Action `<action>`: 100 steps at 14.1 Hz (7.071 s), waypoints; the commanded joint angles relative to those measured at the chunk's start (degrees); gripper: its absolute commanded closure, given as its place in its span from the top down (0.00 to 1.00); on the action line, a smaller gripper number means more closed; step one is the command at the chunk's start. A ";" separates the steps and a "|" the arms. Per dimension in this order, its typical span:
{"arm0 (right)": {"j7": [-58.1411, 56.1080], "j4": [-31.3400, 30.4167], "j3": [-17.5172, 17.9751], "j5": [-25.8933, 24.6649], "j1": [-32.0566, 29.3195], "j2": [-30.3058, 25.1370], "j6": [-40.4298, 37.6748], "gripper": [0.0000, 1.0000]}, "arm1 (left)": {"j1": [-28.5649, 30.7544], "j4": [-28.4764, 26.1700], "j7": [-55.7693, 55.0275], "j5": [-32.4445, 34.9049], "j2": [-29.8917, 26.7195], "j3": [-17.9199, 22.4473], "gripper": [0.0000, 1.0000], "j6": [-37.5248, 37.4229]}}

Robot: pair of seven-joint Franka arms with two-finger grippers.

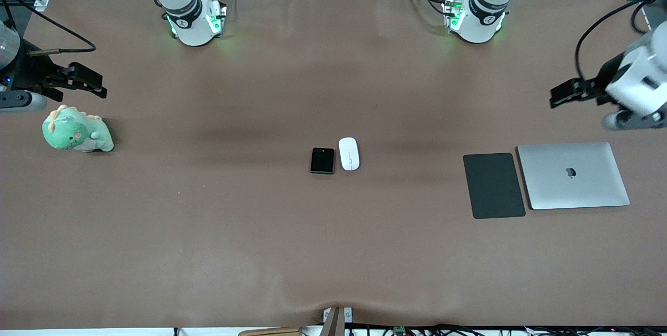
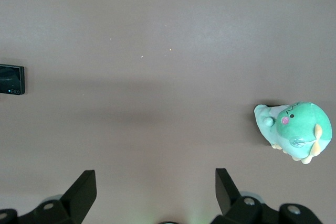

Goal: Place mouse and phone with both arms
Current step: 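Move the left gripper from the mouse pad toward the white mouse, then grasp the white mouse with the left gripper while the right gripper reaches out, then carry the mouse to the pad while the right gripper grasps the phone, then lower the mouse onto the grey pad and open the left gripper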

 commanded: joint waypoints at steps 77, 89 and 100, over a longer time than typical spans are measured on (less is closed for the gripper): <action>40.23 9.53 -0.01 6.94 37.29 47.54 46.48 1.00 | 3.21 -15.84 -3.89 11.08 26.42 -0.72 0.48 44.46; 45.00 12.34 -0.18 4.56 38.79 51.85 46.66 1.00 | 3.57 -16.56 -3.97 11.09 29.68 -0.72 0.70 48.61; 48.96 12.26 -0.18 4.21 38.79 51.42 46.83 0.02 | 3.39 -10.51 -3.97 10.47 12.04 -1.07 1.00 28.87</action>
